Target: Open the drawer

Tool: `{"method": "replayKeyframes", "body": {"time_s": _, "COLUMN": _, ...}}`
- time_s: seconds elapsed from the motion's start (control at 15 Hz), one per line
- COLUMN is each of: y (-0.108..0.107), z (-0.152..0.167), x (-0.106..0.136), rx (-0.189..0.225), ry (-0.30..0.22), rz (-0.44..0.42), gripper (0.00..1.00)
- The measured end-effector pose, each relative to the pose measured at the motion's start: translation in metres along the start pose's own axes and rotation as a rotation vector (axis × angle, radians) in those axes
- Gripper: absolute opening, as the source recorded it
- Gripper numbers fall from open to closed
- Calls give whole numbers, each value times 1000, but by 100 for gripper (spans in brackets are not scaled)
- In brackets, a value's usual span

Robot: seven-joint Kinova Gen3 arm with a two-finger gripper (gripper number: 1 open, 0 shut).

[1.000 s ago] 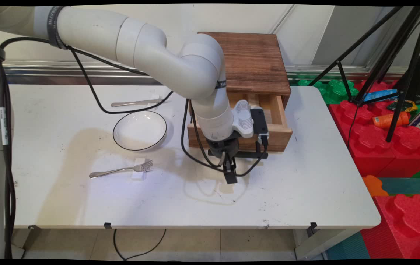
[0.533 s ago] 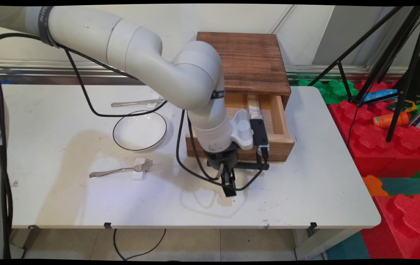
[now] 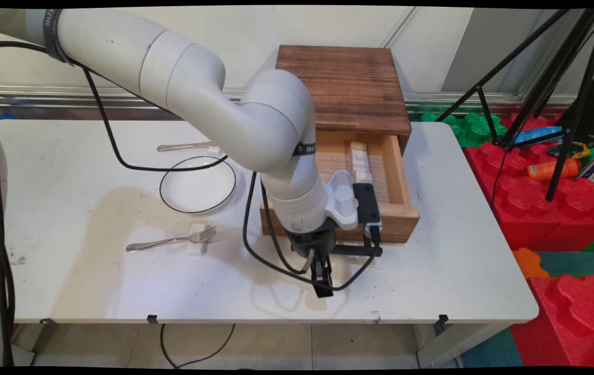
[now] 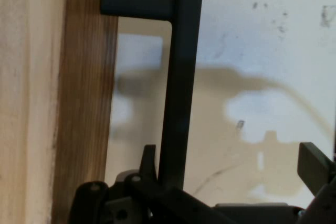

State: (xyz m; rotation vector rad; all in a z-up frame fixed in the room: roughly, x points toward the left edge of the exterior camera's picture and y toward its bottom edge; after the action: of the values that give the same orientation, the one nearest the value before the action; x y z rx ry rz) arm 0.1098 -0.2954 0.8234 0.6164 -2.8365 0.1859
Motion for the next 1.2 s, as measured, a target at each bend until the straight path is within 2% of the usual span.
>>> {"method": "replayKeyframes", "body": {"time_s": 0.6, "y": 33, "z": -4, "x": -2, "rx": -33, "ry": 0, "rz": -3, "gripper": 100}}
{"method": "replayKeyframes", "body": {"time_s": 1.2, "y": 49, "z": -8, "x": -7, "rx": -42, "ry": 1, "rz": -29, "gripper": 100}}
